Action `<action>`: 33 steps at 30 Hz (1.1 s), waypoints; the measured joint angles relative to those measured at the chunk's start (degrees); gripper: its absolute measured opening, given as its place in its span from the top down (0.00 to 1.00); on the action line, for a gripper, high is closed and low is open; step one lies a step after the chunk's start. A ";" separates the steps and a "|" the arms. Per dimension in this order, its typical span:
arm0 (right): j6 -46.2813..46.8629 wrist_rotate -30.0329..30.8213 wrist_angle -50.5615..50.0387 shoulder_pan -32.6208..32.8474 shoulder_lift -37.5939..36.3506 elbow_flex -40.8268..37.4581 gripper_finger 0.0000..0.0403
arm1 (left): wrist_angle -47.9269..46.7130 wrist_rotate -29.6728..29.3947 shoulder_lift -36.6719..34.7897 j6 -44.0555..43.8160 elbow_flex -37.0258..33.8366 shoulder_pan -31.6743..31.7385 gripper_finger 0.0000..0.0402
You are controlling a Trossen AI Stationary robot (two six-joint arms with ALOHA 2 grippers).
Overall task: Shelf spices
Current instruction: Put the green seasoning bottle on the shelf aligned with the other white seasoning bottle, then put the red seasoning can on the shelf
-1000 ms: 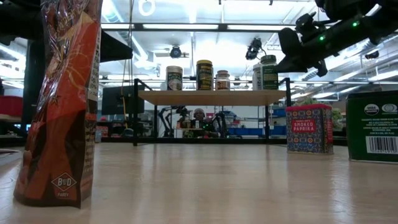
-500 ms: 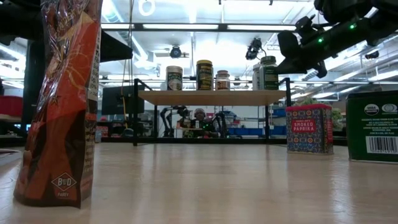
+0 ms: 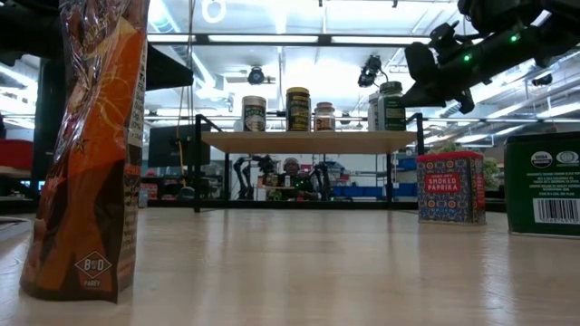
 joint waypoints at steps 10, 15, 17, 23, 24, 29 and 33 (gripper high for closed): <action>-2.78 1.20 0.47 5.05 -3.38 2.19 1.00 | -0.02 0.03 0.02 -0.09 0.00 0.01 0.67; 3.67 7.29 -20.80 12.03 -4.28 9.99 1.00 | -0.01 2.21 0.01 0.92 0.00 0.00 0.67; 8.01 8.58 -29.51 15.17 -3.92 13.70 1.00 | 0.00 2.57 0.01 1.20 0.00 0.00 0.67; 20.28 11.48 -47.19 25.25 -2.22 21.86 1.00 | 0.04 2.58 0.02 1.17 0.00 0.00 0.67; 22.60 12.43 -49.29 27.14 -1.73 22.61 1.00 | 0.02 2.58 0.00 1.18 0.00 0.00 0.67; 35.35 14.43 -57.66 35.58 1.48 24.04 1.00 | 0.07 2.61 0.02 1.25 0.00 0.01 0.67; 46.23 13.98 -62.18 40.70 5.41 24.04 1.00 | 0.07 2.62 0.01 0.95 0.00 0.01 0.67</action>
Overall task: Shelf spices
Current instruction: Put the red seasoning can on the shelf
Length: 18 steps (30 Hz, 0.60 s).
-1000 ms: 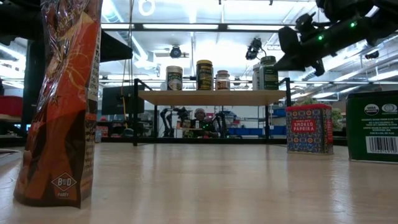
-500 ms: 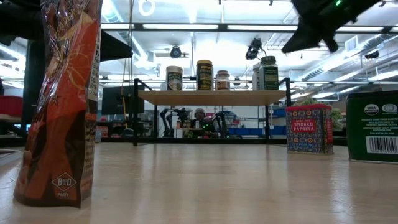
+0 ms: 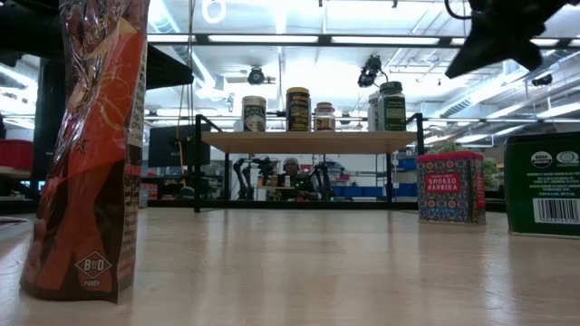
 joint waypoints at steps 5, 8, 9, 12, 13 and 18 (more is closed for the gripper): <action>9.04 -3.47 -2.60 3.05 5.01 0.74 1.00 | 0.13 0.00 0.00 -0.01 0.00 0.00 0.67; 12.42 -6.15 -5.68 3.85 8.80 3.84 1.00 | 0.12 0.00 0.01 0.20 0.00 0.01 0.67; 13.14 -6.82 -7.07 4.17 10.31 5.25 1.00 | 0.10 0.01 0.00 0.22 0.00 0.00 0.67; 16.18 -9.01 -12.94 4.73 14.67 10.12 1.00 | -0.02 0.02 0.02 0.27 0.00 0.02 0.67; 17.71 -10.02 -15.82 4.83 16.15 11.91 1.00 | -0.04 0.02 -0.01 0.27 0.00 -0.01 0.67; 25.57 -17.55 -27.71 4.90 21.89 18.62 1.00 | -0.07 1.93 0.00 0.85 0.00 0.02 0.67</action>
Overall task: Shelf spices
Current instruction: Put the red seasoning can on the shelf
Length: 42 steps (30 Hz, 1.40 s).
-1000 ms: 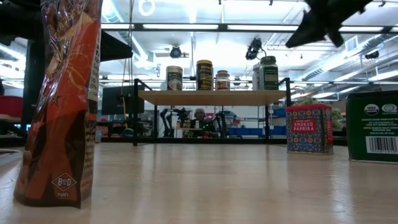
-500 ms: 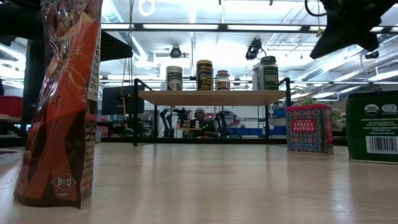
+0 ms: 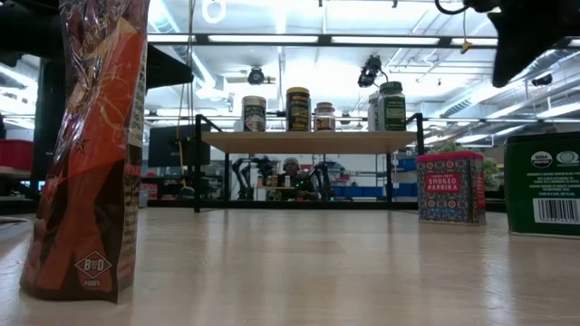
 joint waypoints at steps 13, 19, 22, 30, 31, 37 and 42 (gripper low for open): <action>-2.60 -8.74 -0.42 -4.39 2.27 1.40 0.76 | -0.21 0.93 0.01 0.68 0.00 0.00 0.67; -10.33 -9.26 1.87 -8.79 2.30 1.40 0.50 | -0.98 0.93 -0.01 0.64 0.00 0.00 0.67; -15.08 -9.55 3.53 -11.25 2.62 1.40 0.38 | -0.99 0.93 0.01 0.64 0.00 -0.01 0.67; -26.38 -16.05 9.42 -19.83 2.80 1.40 0.16 | -0.97 0.93 0.01 0.62 0.00 -0.02 0.67; -27.42 -17.54 10.00 -20.89 3.24 1.40 0.15 | -0.95 0.93 -0.01 0.62 0.00 -0.01 0.67; -34.57 -23.90 11.66 -24.33 9.06 1.40 0.17 | -0.91 0.93 0.01 0.59 0.00 -0.02 0.67; -38.05 -28.11 14.14 -25.27 13.85 1.40 0.20 | -0.92 0.93 -0.01 0.57 0.00 0.00 0.67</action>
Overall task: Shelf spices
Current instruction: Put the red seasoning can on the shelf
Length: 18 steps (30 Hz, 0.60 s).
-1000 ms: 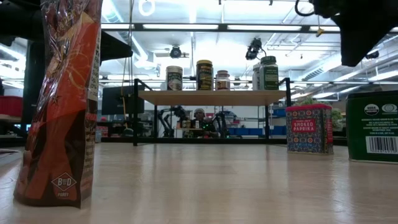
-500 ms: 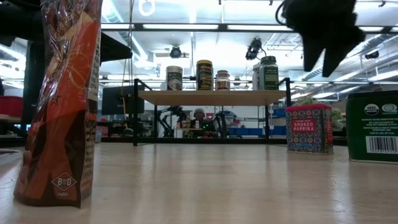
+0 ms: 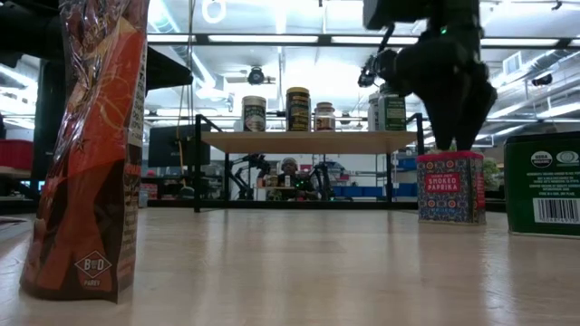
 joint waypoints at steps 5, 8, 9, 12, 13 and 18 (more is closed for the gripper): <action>-2.11 -0.31 1.46 -0.11 2.23 0.23 0.23 | -0.01 -0.02 0.00 -0.04 0.00 -0.01 0.67; -1.34 -0.35 1.00 -0.59 3.23 -0.11 0.25 | -0.08 -0.02 0.02 -0.07 0.00 0.00 0.67; -1.05 0.35 0.53 -0.73 3.29 -0.20 0.26 | -0.11 -0.02 0.00 -0.07 0.00 -0.01 0.67; -1.08 1.12 1.18 -1.35 2.67 0.02 0.29 | -0.06 -0.02 0.00 -0.09 0.00 -0.01 0.67; -1.24 1.10 1.21 -1.55 2.76 -0.01 0.31 | -0.01 -0.02 0.00 -0.09 0.01 -0.02 0.67; -2.23 0.17 1.94 -2.49 2.77 -0.04 0.42 | 0.08 -0.02 0.00 -0.31 0.00 0.00 0.67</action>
